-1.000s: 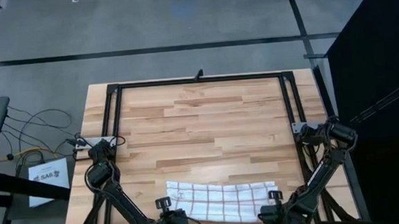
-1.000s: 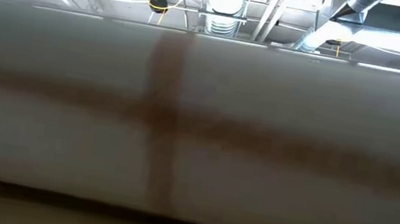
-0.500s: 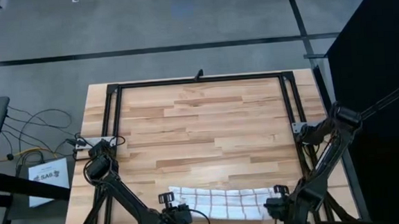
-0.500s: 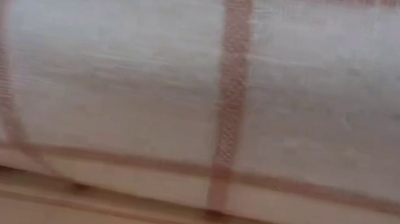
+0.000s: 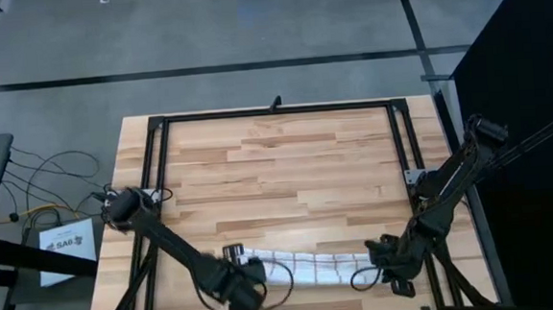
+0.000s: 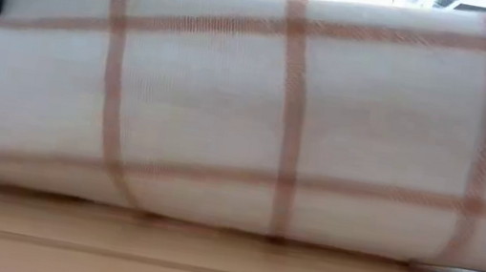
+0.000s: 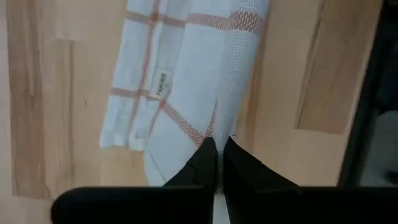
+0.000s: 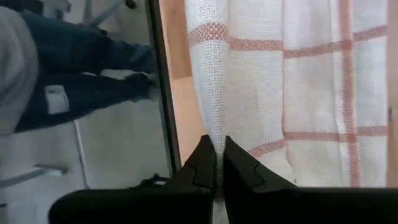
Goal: Roll towel
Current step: Fold the towel
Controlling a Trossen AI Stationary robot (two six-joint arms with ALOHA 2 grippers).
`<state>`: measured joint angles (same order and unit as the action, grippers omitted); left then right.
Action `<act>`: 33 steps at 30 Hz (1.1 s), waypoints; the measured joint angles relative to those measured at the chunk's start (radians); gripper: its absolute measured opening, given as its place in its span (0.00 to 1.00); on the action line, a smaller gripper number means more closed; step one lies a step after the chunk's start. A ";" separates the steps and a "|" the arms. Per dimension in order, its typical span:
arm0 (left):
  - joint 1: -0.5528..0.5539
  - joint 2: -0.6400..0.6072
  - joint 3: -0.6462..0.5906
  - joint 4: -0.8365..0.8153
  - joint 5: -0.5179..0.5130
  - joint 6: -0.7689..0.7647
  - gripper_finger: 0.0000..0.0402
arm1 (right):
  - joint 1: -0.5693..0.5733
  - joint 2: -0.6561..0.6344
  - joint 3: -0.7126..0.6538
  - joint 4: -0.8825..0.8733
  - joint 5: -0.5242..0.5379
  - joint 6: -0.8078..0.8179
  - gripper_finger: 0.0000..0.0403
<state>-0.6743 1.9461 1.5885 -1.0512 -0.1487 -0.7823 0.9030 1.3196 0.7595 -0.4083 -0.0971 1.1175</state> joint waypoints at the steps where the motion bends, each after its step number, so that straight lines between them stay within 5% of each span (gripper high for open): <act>1: 0.017 -0.035 -0.042 0.044 0.027 0.008 0.00 | -0.007 -0.009 -0.015 -0.001 -0.005 -0.001 0.00; 11: 0.205 -0.213 -0.395 0.375 0.299 0.150 0.00 | -0.144 -0.102 -0.170 0.076 -0.102 -0.061 0.00; 19: 0.325 -0.211 -0.470 0.426 0.404 0.324 0.00 | -0.306 -0.124 -0.280 0.123 -0.209 -0.173 0.00; 33: 0.488 -0.205 -0.482 0.386 0.396 0.534 0.00 | -0.507 -0.132 -0.356 0.131 -0.319 -0.305 0.00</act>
<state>-0.1858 1.7409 1.1061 -0.6649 0.2471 -0.2478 0.3956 1.1880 0.4033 -0.2773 -0.4164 0.8128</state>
